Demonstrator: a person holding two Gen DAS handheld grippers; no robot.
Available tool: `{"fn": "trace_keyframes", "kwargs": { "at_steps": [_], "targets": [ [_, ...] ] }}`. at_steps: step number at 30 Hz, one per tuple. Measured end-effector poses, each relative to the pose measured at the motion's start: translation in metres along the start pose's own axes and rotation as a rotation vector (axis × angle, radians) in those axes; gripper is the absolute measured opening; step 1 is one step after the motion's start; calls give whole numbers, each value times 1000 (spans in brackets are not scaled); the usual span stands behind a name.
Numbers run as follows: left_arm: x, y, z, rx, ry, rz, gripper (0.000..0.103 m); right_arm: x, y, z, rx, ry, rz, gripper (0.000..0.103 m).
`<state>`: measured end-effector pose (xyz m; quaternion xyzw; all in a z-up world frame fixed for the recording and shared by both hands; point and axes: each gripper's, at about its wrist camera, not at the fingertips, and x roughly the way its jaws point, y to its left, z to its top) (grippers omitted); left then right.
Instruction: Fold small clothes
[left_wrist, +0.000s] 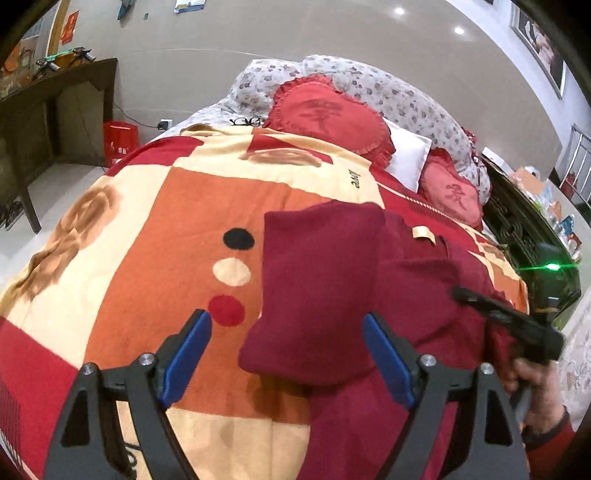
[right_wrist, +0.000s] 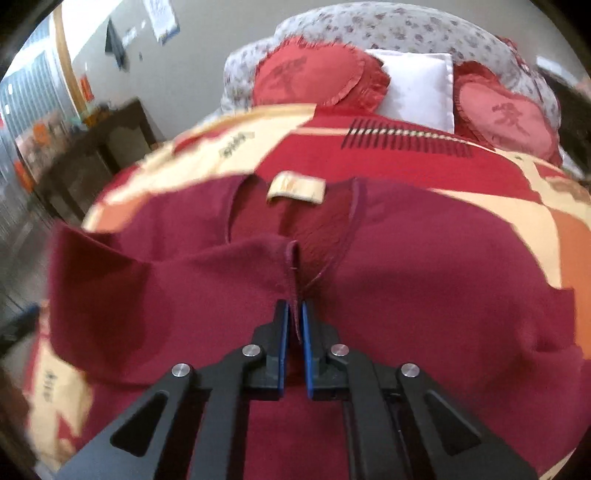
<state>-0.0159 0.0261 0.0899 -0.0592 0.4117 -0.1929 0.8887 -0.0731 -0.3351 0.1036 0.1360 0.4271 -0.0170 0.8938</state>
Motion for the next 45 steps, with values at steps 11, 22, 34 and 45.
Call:
{"fn": "trace_keyframes", "kwargs": {
  "at_steps": [11,22,34,45],
  "targets": [
    [53,-48,-7,83,60,35,87,-68,-84,-28,156,-54,-248,34],
    [94,-42,5,46,86,141,87,-94,-69,-17,84,-141,-272,49],
    [92,-51,7,66,86,161,87,-52,-83,-15,107,-32,-231,49],
    [75,-82,7,92,58,123,87,-34,-93,-13,130,17,-232,49]
  ]
}}
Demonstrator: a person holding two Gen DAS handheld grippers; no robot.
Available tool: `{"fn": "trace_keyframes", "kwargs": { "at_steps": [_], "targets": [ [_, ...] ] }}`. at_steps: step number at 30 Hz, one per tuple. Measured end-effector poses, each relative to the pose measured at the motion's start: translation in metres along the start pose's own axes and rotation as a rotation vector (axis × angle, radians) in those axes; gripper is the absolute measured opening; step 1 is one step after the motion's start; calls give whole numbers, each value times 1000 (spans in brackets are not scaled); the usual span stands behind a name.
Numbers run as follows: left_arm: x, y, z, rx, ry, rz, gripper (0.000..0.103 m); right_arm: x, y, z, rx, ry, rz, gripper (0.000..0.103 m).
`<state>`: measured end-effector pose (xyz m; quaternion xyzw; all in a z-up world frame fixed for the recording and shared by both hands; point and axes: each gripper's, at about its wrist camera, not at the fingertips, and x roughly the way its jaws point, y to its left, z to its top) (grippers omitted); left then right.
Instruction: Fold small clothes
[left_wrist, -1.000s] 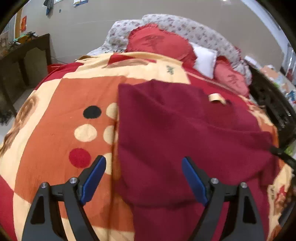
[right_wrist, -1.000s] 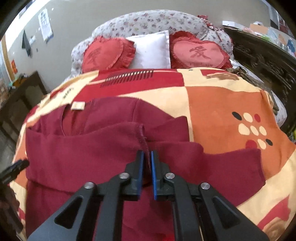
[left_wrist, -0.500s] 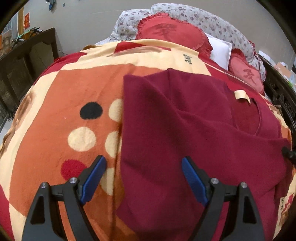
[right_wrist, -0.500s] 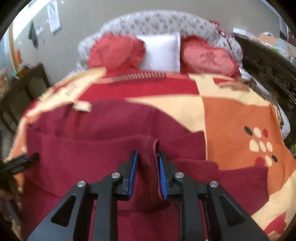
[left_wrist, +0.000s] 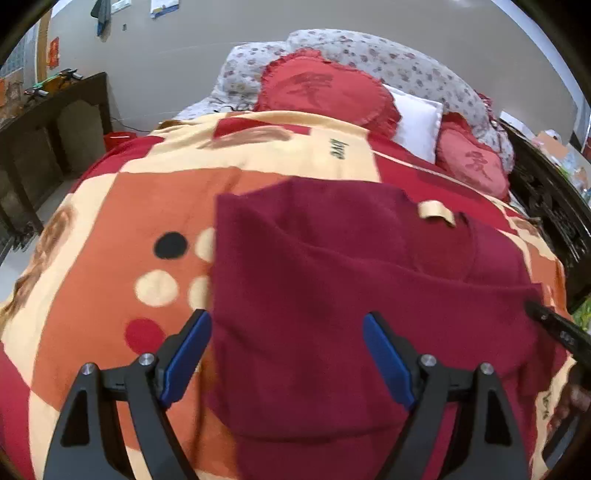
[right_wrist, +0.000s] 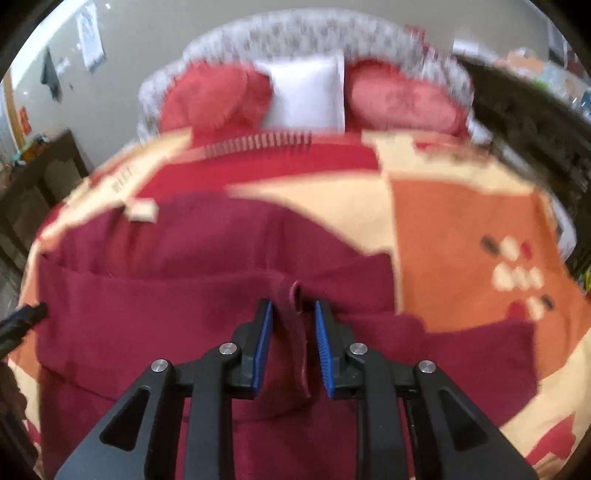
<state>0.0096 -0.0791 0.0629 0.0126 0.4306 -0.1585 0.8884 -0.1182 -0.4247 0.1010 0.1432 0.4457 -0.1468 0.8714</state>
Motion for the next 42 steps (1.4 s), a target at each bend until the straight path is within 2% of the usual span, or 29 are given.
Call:
{"fn": "trace_keyframes", "kwargs": {
  "at_steps": [2,4,7,10,12,14,16,18,19,22,23,24,25,27,31,32,36,39,42],
  "targets": [
    [-3,-9,-3,20,0,-18,87,-17,-11,-1,34,-14,58,49],
    [-4,-18,-6,43,-3,-31,87,-37,-30,-7,76,-42,68,52],
    [-1,-30,-10,57,1,-52,87,-64,-73,-27,142,-66,-14,59],
    [4,-37,-14,53,17,-68,87,-77,-121,-50,236,-24,-67,60],
    [7,-41,-16,59,23,-67,87,-79,-149,-67,322,0,-62,60],
    [9,-45,-19,66,28,-66,87,-78,-166,-81,414,7,-17,60],
    [8,-47,-21,68,30,-68,87,-72,-178,-91,494,-1,25,65],
    [8,-50,-22,76,38,-68,87,-55,-183,-91,524,16,42,71],
    [7,-51,-22,82,42,-66,87,-48,-185,-89,534,15,35,71],
    [1,-51,-23,91,35,-54,87,-44,-189,-83,577,-45,26,71],
    [1,-50,-23,92,36,-52,87,-42,-189,-81,584,-61,32,70],
    [0,-49,-23,94,40,-50,87,-42,-191,-78,592,-76,49,54],
    [0,-49,-23,96,42,-49,87,-40,-193,-77,595,-75,69,32],
    [-2,-48,-21,99,37,-46,87,-54,-202,-71,598,-116,74,32],
    [-5,-43,-20,95,25,-45,87,-112,-220,-56,555,-273,-49,32],
    [-4,-41,-20,90,28,-44,87,-130,-227,-52,548,-304,-103,32],
    [0,-35,-21,75,44,-36,87,-165,-247,-34,544,-372,-211,32],
    [0,-32,-22,70,50,-36,87,-180,-251,-22,555,-405,-194,32],
    [0,-32,-22,74,48,-37,87,-184,-231,-13,512,-412,-117,32]
  ]
}}
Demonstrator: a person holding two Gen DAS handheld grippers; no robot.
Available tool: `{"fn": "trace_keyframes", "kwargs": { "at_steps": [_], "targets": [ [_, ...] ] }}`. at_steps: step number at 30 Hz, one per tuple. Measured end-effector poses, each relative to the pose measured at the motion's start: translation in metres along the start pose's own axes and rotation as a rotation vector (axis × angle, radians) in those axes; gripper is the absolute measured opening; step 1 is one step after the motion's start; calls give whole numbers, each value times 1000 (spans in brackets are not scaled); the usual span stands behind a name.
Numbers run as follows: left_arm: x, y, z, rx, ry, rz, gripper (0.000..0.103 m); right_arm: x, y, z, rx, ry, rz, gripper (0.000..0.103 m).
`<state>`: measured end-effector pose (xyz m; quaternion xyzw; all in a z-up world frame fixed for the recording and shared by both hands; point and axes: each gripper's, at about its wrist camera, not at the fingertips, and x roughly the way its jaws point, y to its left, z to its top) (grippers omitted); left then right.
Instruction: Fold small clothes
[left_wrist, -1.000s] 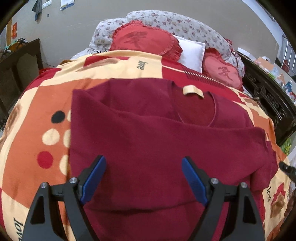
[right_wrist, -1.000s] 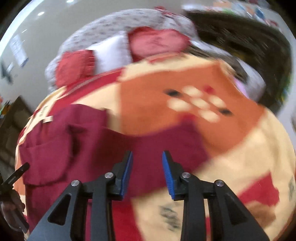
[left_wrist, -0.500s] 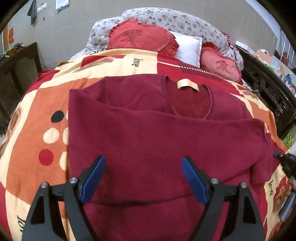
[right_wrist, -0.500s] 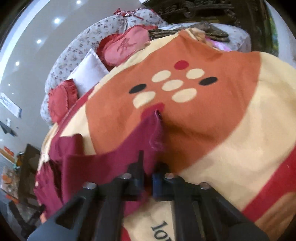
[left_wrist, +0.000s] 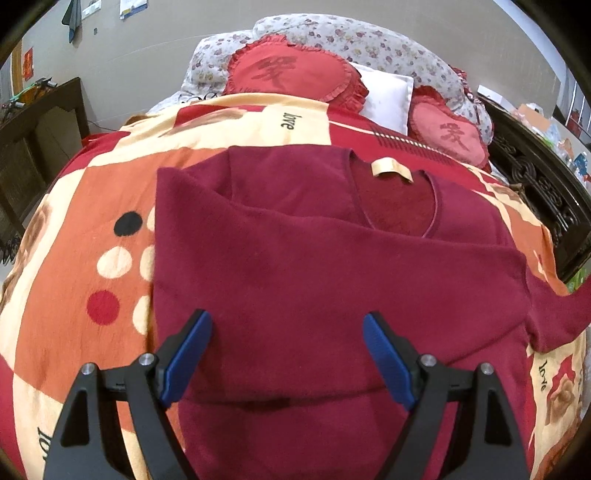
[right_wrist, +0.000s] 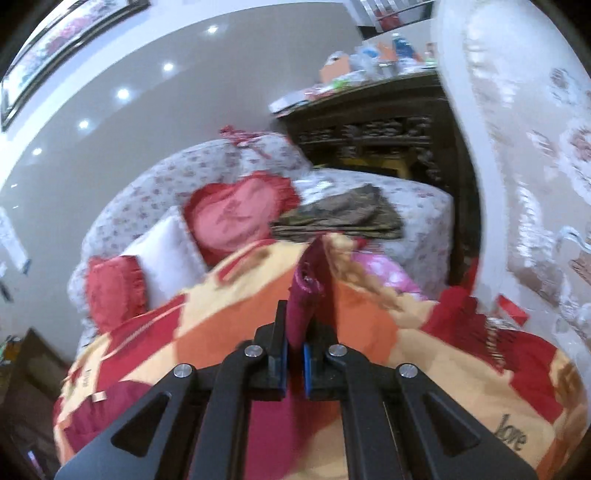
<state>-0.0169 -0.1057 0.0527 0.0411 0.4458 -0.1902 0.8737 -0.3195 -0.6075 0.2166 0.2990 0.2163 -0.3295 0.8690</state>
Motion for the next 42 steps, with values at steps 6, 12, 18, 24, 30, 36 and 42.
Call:
{"fn": "trace_keyframes", "kwargs": {
  "at_steps": [6,12,18,24,30,36,42],
  "targets": [
    [-3,1,0,2,-3,7,87,10,78,-25,-105,97,192,32],
    [-6,4,3,-16,-4,-1,87,22,153,-80,-243,226,341,32],
    [-9,-2,2,-9,0,-13,87,53,195,-176,-392,467,418,32],
    [-11,-21,-2,2,13,-71,87,76,192,-225,-535,632,392,52],
    [-13,-63,-10,45,20,-194,90,42,146,-192,-470,513,375,72],
    [-4,-107,-16,45,69,-311,90,27,85,-176,-412,465,272,72],
    [16,-146,-18,82,95,-310,90,20,45,-168,-294,457,247,72]
  ]
}}
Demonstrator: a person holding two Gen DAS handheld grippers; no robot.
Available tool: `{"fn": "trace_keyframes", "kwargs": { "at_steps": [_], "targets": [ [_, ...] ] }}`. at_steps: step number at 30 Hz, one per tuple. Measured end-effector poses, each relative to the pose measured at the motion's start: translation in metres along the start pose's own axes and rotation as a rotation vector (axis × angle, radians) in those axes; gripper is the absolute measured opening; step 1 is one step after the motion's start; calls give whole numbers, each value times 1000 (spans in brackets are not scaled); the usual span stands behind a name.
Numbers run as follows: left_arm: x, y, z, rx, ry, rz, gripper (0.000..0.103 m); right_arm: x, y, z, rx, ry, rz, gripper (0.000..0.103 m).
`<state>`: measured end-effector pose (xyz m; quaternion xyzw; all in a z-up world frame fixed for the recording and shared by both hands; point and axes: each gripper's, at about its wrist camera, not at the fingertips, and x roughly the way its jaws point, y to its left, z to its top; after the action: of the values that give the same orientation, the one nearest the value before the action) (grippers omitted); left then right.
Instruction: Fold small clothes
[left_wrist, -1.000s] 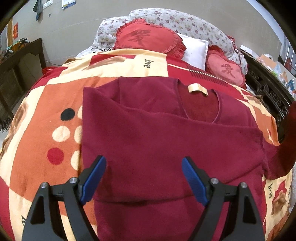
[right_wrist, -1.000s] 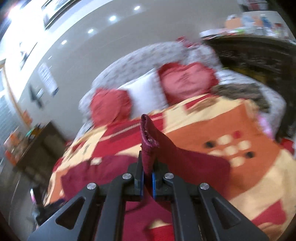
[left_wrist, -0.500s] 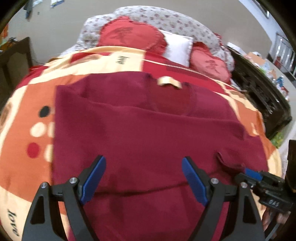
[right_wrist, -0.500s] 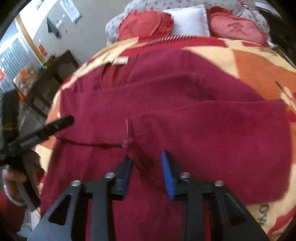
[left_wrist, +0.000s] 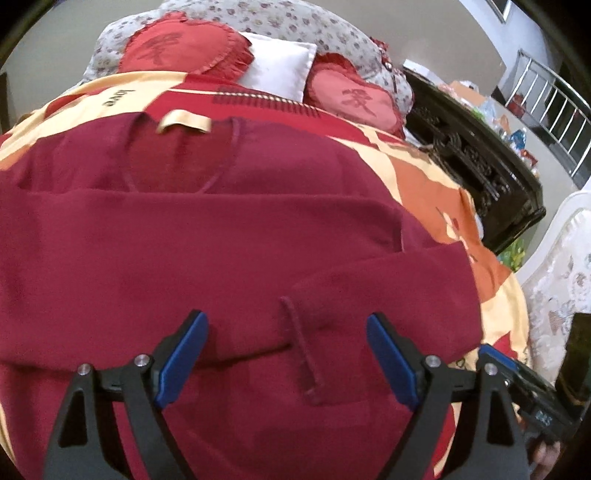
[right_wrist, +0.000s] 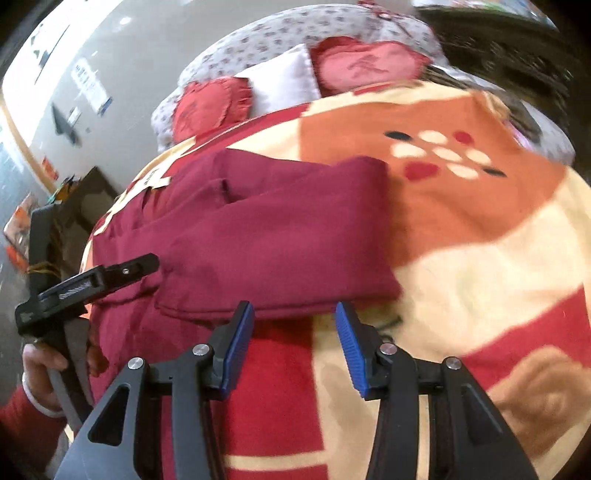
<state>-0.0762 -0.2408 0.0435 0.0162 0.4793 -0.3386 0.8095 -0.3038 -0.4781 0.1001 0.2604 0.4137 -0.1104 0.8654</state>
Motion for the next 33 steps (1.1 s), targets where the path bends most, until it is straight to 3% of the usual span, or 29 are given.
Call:
{"fn": "trace_keyframes", "kwargs": {
  "at_steps": [1,3,5,6,8,10,15,20,24,28,33],
  "targets": [
    [5,-5,1,4,7,-11,87,-2,-3,-1,7,-4,0,72],
    [11,-13,1,17,32,-30,62,-2,-4,0,19,-11,14,72],
    [14,-25,2,58,54,10,16,-6,-6,1,30,-29,17,72],
    [12,-28,4,72,57,-6,13,-8,-9,1,37,-41,13,72],
    [2,-28,11,43,72,-88,13,-13,-16,5,68,-60,14,72],
    [-19,-27,23,32,34,-122,12,-15,-19,8,101,-68,28,72],
    [-77,-22,54,62,-74,-151,12,-16,-16,13,120,-83,35,72],
    [-117,11,67,69,-127,-97,12,-9,1,20,93,-86,51,72],
    [-131,61,62,48,-150,40,12,1,16,29,59,-81,56,72],
    [-123,126,51,-44,-120,155,12,22,32,43,15,-57,49,72],
    [-90,172,29,-138,-35,165,12,57,52,63,-18,-9,35,72]
  ]
}}
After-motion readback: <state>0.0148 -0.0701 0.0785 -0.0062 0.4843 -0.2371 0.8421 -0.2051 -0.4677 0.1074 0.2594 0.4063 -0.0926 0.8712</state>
